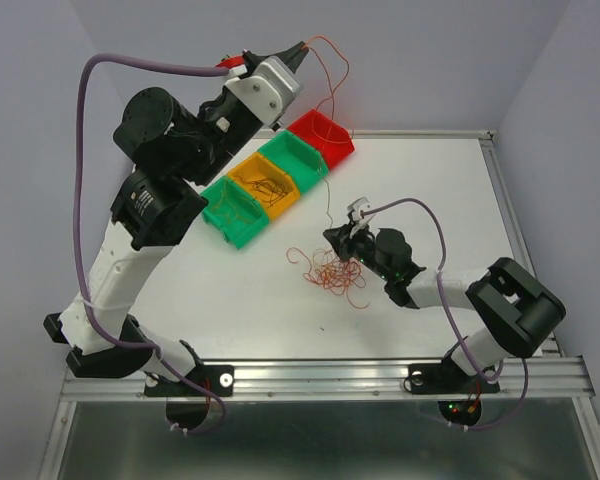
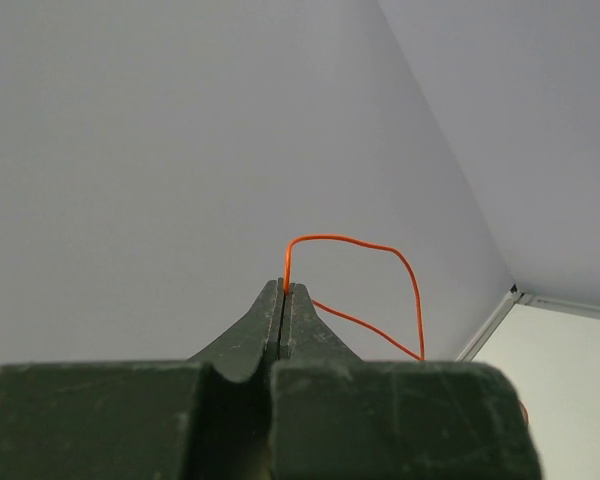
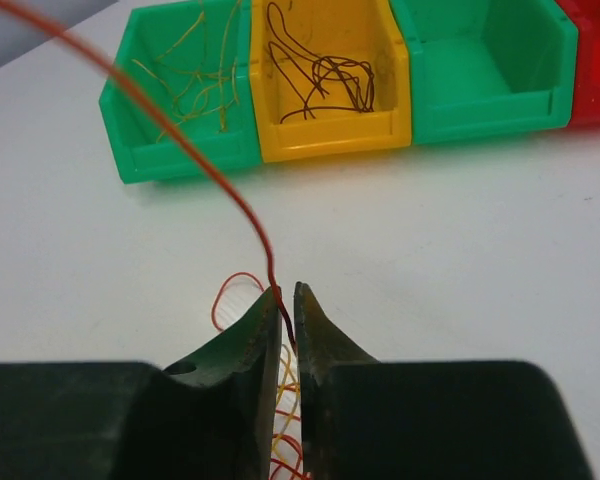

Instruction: Untangle the cables

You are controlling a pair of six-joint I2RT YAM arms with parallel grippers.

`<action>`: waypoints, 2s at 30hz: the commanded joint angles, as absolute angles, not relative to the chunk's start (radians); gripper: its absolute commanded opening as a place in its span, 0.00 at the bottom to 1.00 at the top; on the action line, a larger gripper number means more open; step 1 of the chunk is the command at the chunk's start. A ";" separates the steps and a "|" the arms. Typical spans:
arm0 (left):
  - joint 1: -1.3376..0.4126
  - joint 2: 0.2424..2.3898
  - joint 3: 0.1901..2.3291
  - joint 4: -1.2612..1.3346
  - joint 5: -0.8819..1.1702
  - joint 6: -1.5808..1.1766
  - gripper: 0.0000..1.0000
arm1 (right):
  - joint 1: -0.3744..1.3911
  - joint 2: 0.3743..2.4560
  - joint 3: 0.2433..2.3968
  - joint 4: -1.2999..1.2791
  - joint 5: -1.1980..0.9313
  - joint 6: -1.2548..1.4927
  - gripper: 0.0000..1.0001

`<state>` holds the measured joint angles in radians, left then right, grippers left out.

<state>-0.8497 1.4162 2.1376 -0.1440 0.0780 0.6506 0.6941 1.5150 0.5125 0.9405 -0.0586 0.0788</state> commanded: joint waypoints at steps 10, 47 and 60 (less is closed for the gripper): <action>-0.847 1.396 2.060 -0.049 -0.061 0.684 0.00 | 0.695 1.273 0.727 0.764 -0.153 0.077 0.01; -0.437 1.215 1.350 0.209 1.210 0.368 0.00 | 0.693 1.078 1.043 0.337 -0.044 0.109 0.01; -0.437 1.308 1.423 0.141 0.997 0.420 0.00 | 0.693 1.146 1.049 0.350 -0.083 0.097 0.01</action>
<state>-0.4431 1.2545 1.3418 0.1467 1.0809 0.3962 0.6941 1.1072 1.0363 0.3008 -0.1127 0.0994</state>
